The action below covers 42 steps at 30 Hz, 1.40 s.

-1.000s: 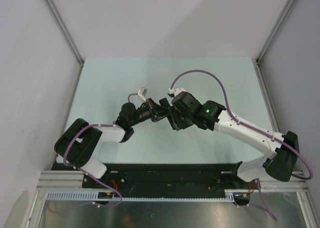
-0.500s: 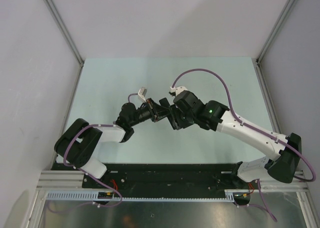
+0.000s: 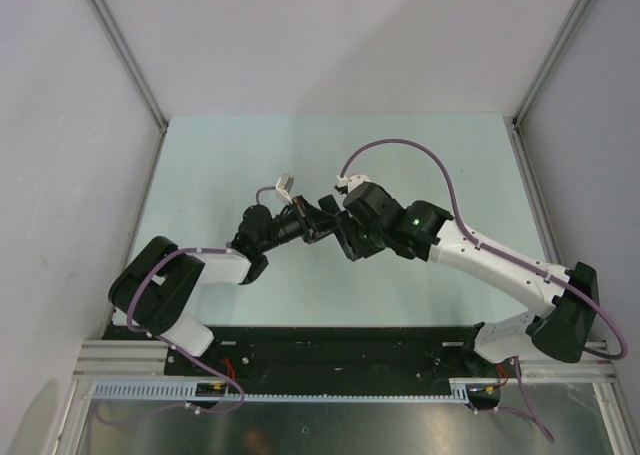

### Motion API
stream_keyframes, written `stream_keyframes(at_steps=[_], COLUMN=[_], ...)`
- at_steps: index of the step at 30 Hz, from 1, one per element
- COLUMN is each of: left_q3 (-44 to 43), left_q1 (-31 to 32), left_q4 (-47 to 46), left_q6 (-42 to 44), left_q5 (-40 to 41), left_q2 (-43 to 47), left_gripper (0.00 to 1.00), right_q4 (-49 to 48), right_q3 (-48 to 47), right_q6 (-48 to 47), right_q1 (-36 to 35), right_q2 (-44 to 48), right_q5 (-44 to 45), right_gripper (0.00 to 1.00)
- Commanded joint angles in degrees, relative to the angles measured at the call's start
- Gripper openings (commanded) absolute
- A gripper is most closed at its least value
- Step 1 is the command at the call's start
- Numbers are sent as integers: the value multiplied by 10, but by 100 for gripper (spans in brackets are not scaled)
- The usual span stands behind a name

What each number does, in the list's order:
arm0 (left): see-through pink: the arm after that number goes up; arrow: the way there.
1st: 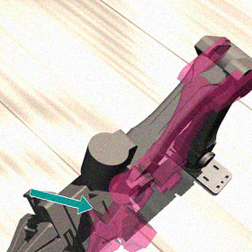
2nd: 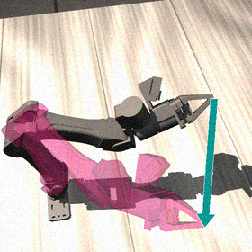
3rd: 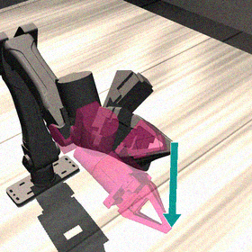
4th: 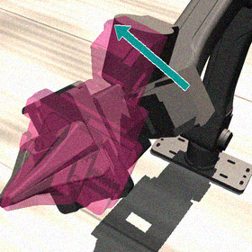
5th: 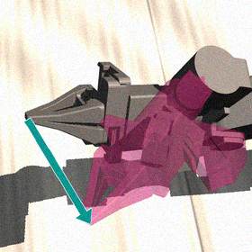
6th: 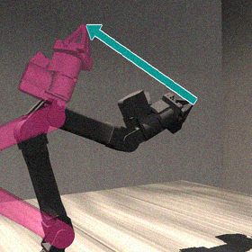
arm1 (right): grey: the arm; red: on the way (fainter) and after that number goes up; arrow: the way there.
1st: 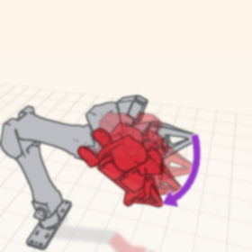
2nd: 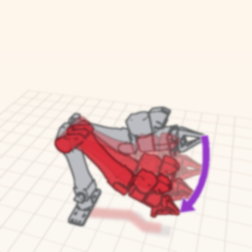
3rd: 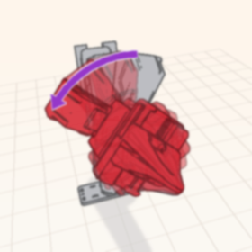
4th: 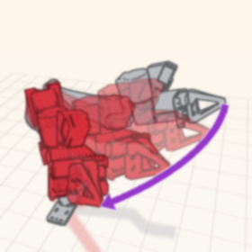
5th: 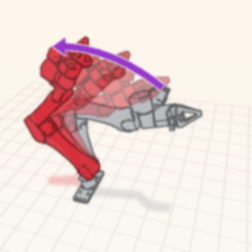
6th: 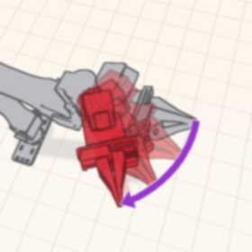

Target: Load the batteries into the remote control

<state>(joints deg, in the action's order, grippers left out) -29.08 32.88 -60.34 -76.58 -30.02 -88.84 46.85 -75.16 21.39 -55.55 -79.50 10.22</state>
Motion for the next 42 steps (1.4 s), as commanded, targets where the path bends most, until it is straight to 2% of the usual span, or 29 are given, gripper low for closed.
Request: stream_keyframes(at_steps=[1, 19, 42], left_q3=[-26, -22, -19], left_q1=[4, 5, 9], left_q4=[-32, -33, -32], left_q6=[-8, -8, -8], left_q5=[9, 9, 6], left_q2=[18, 24, 30], left_gripper=[0, 0, 0], right_q4=[-3, 11, 4], right_q3=[-25, -23, -22], right_q6=[6, 1, -8], right_q1=[-6, -5, -3], right_q2=[-5, -11, -31], right_q5=[1, 33, 18], right_gripper=[23, 23, 25])
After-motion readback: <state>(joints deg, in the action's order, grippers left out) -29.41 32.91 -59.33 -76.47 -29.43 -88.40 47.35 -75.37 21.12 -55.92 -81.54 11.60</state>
